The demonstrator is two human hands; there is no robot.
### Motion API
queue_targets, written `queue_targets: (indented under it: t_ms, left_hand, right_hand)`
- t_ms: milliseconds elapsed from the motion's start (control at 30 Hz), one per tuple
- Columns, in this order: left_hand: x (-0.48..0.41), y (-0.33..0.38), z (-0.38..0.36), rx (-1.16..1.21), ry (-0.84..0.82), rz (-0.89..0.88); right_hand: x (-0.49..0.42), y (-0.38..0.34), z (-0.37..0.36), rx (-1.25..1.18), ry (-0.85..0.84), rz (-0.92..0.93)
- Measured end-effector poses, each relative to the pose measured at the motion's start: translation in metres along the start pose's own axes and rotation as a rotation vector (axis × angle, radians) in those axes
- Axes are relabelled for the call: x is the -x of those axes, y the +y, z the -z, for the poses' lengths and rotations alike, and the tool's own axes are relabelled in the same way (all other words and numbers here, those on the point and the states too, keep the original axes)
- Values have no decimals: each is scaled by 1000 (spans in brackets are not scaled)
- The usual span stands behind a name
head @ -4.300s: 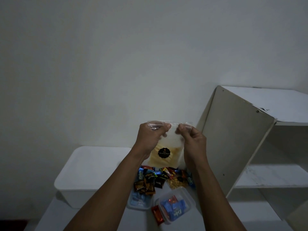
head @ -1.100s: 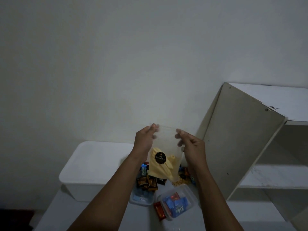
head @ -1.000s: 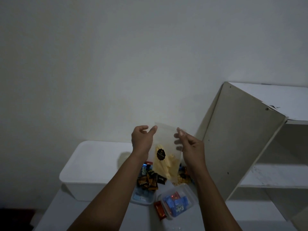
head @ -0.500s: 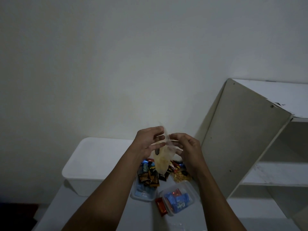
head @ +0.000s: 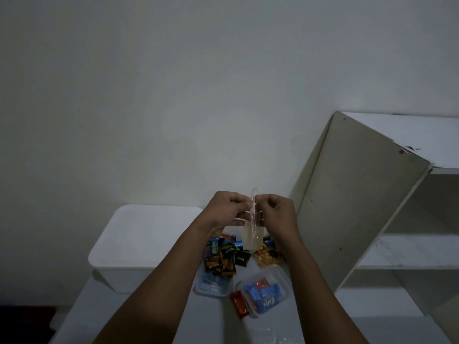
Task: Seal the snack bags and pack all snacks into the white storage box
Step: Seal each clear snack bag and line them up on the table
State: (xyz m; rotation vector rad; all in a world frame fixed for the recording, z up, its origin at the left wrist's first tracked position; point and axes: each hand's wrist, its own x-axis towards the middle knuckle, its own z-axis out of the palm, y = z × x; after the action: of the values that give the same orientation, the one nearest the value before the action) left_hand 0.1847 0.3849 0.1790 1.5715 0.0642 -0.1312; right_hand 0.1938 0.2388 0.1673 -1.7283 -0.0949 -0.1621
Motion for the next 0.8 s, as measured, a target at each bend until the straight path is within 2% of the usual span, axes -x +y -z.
queue_targets:
  t_ms: [200,333,500,633,800]
  left_hand:
    - [2,-1,-5,-201,-21,-16]
    - [0,-5,-5,-139,38,-53]
    - [2,-5,-8,-52,51,-63]
    - [2,-6,-7,39,118,-81]
    - [6,-11,-9,90,81,-41]
  right_hand:
    - [3,2,6,-76,0,-28]
    - [8,-1,12,-71,-105,-65]
    - [8,5,9,-48,-53,-28]
    - [13,7,12,11,-177,-43]
    - [17,12,10,90,-113,-7]
